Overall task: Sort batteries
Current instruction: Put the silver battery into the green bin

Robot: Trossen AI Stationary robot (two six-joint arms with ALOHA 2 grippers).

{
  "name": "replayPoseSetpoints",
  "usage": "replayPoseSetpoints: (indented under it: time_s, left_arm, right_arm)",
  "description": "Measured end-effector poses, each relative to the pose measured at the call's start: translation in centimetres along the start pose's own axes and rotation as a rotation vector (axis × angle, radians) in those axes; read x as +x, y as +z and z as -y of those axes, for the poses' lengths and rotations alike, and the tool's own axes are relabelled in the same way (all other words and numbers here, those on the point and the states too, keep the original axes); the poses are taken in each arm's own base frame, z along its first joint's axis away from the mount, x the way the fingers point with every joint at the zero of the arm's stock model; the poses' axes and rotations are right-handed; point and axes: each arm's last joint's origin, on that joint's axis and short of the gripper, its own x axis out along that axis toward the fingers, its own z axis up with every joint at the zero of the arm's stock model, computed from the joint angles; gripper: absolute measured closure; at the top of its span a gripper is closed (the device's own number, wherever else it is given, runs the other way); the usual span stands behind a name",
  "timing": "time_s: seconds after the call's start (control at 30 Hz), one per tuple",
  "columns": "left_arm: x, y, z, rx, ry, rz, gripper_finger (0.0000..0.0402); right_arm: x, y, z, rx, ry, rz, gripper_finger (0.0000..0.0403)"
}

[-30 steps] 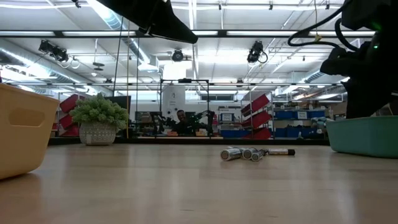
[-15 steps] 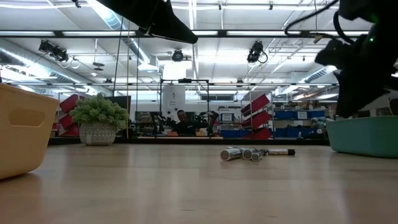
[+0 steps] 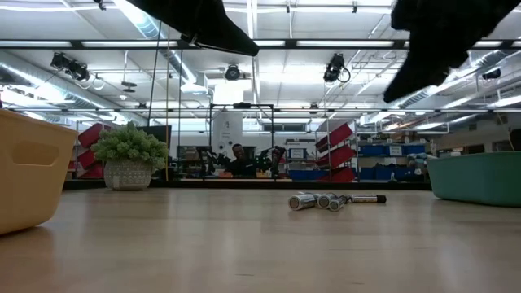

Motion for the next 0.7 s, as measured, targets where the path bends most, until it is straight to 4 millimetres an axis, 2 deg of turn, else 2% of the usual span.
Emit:
replayPoseSetpoints:
  time_s: [0.07,0.17,0.47,0.7]
  left_arm:
    - [0.0,0.0,0.0,0.001,-0.001,-0.001,0.0282]
    - [0.0,0.0,0.0,0.012,-0.002,-0.003,0.0282]
    - [0.0,-0.1,0.0,0.033,-0.001,-0.007,0.0282]
    - [0.0,-0.1,0.0,0.061,-0.001,-0.007,0.0282]
  right_arm:
    - [0.7,0.4,-0.6,-0.138,0.024,0.038,0.0344]
    - [2.2,0.7,-1.3,-0.248,0.047,0.043,0.0340]
    - [6.6,0.7,-2.1,-0.331,0.056,-0.111,0.0311]
    - [9.1,0.7,-2.8,-0.413,0.015,-0.192,0.0287]
